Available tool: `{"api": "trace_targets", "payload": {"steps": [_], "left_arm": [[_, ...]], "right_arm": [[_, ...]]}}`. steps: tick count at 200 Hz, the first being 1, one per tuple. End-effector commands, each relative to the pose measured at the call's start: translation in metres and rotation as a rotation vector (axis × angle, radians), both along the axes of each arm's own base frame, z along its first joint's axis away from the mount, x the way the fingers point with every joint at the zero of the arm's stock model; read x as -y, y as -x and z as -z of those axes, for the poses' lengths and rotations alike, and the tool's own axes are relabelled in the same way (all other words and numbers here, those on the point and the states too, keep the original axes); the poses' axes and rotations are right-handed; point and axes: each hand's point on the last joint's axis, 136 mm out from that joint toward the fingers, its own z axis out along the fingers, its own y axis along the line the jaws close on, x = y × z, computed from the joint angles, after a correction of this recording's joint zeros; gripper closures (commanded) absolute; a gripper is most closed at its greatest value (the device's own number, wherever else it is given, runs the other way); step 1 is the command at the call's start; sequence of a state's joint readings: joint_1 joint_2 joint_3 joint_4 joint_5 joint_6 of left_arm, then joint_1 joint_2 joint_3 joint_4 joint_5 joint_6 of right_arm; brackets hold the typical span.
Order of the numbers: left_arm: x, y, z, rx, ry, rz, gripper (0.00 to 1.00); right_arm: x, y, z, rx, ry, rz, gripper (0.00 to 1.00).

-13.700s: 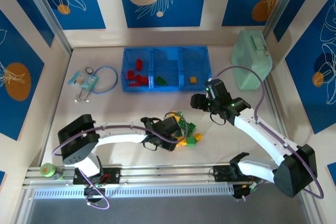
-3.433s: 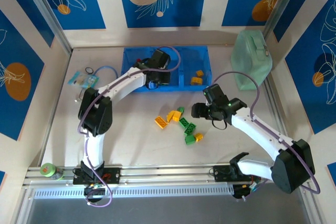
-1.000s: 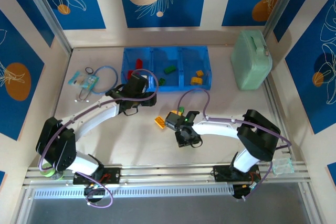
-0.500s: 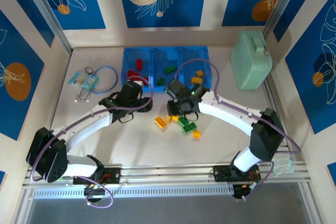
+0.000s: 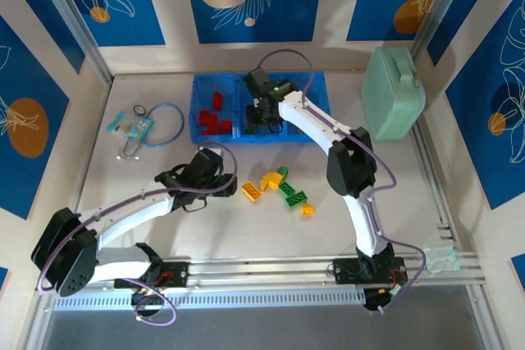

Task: Sort the legos into containers by color
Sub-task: Place the lego in the container, then pick up the lego from the center of the table.

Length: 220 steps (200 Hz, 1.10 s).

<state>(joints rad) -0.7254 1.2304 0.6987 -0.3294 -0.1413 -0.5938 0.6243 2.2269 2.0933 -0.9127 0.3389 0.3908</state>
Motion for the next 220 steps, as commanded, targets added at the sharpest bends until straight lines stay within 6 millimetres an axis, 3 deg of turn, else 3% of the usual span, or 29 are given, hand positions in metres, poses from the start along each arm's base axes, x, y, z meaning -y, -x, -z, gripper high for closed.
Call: {"api": "trace_targets", "payload": {"steps": [1, 15, 32, 54, 92, 142, 179, 220], "left_arm": [[0.004, 0.002, -0.003, 0.021, 0.014, 0.000, 0.28], [0.006, 0.004, -0.002, 0.016, 0.013, 0.007, 0.28], [0.010, 0.007, -0.001, 0.013, 0.022, 0.020, 0.28], [0.018, 0.010, -0.002, 0.011, 0.044, 0.041, 0.28], [0.034, 0.016, 0.005, -0.012, 0.054, 0.096, 0.28], [0.059, 0.018, 0.019, -0.058, 0.047, 0.158, 0.23], [0.074, 0.013, 0.033, -0.081, 0.038, 0.178, 0.23], [0.083, 0.008, 0.049, -0.116, 0.016, 0.187, 0.23]], "right_arm": [[0.003, -0.002, 0.005, -0.034, 0.056, -0.035, 0.59], [0.001, -0.007, 0.007, -0.038, 0.061, -0.029, 0.50], [-0.001, -0.012, 0.010, -0.041, 0.061, -0.024, 0.29], [-0.001, -0.014, -0.001, -0.011, 0.075, -0.020, 0.20], [0.004, -0.001, -0.034, 0.041, 0.042, -0.019, 0.20], [0.034, 0.032, -0.071, 0.099, -0.074, 0.026, 0.20], [0.066, 0.056, -0.078, 0.107, -0.140, 0.078, 0.20], [0.101, 0.077, -0.065, 0.093, -0.172, 0.150, 0.20]]}}
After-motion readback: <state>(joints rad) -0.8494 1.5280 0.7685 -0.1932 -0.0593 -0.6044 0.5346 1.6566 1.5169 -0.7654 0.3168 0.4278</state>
